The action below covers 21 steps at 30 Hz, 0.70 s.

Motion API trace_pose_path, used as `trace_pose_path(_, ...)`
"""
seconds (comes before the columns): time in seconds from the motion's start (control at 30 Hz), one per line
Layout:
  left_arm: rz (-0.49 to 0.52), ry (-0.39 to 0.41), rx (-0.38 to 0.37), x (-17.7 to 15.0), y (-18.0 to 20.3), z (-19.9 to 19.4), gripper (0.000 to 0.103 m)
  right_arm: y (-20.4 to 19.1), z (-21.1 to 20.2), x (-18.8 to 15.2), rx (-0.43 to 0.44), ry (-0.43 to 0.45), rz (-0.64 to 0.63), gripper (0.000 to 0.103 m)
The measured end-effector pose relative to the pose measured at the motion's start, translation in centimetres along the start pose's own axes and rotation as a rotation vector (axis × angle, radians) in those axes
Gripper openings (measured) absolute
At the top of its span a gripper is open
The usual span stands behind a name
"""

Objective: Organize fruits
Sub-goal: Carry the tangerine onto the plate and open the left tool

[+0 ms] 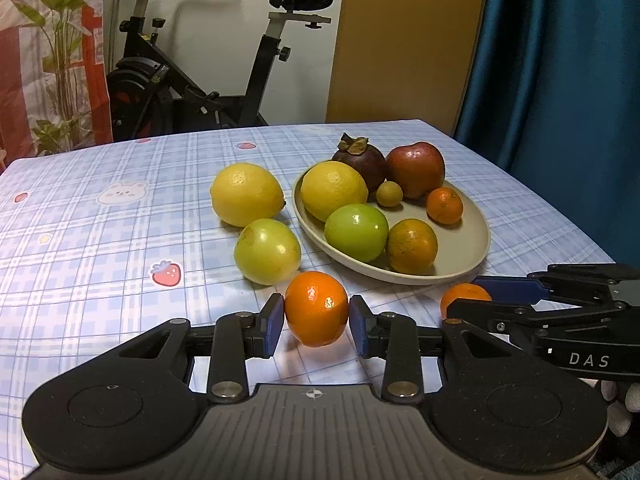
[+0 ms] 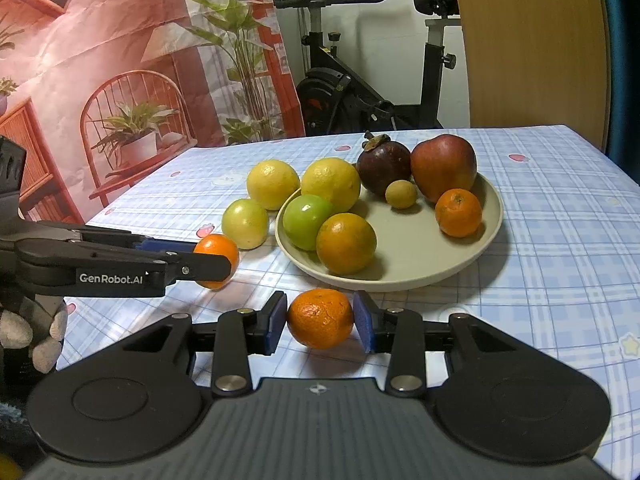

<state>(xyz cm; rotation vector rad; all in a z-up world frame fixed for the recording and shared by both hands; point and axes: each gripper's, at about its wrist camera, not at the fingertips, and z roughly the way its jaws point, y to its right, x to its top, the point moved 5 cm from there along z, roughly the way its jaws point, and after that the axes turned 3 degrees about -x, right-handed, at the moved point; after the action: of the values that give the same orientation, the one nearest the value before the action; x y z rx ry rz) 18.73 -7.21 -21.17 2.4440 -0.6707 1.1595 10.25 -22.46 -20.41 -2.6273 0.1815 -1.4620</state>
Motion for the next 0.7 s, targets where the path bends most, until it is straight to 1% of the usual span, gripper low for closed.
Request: trace_pose_path(0.7, 0.025, 0.008, -0.013, -0.04, 0.74, -0.74, 0.037, 0.27, -0.18, 0.16, -0.003, 0.006, -0.003, 0.039)
